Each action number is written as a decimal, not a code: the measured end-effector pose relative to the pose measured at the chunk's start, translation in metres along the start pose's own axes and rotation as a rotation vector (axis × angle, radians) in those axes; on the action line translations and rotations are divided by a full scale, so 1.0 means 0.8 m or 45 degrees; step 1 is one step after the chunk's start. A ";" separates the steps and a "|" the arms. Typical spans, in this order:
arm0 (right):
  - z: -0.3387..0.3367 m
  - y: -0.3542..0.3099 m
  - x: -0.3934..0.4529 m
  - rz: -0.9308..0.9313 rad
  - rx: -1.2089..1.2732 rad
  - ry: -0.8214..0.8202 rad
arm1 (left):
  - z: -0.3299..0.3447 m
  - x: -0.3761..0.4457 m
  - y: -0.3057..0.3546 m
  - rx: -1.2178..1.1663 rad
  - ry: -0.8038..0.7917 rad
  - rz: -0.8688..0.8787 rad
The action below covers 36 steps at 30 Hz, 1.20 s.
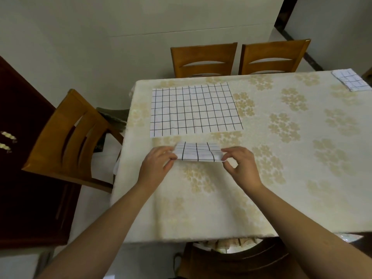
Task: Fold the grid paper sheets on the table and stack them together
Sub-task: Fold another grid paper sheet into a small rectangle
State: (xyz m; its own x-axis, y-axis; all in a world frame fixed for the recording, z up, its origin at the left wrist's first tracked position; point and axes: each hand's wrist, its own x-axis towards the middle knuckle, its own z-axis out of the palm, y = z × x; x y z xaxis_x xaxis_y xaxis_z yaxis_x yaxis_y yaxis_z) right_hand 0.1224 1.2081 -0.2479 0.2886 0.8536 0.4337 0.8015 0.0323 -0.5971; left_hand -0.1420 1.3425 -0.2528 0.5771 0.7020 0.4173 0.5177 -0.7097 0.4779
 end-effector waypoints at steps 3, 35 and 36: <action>0.010 0.010 -0.055 0.015 -0.019 -0.188 | 0.021 -0.063 -0.009 -0.036 -0.110 0.016; 0.143 -0.014 -0.186 0.070 -0.483 -0.761 | 0.095 -0.213 0.003 0.380 -0.695 0.072; 0.146 -0.014 -0.187 0.069 -0.500 -0.754 | 0.097 -0.212 0.004 0.416 -0.722 0.062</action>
State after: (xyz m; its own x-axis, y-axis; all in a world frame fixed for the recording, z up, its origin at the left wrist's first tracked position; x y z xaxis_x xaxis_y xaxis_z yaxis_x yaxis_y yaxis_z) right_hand 0.0090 1.1410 -0.3846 0.0899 0.9913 -0.0961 0.9558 -0.1130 -0.2715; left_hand -0.1889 1.2163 -0.3822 0.8022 0.5914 -0.0824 0.5959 -0.7844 0.1721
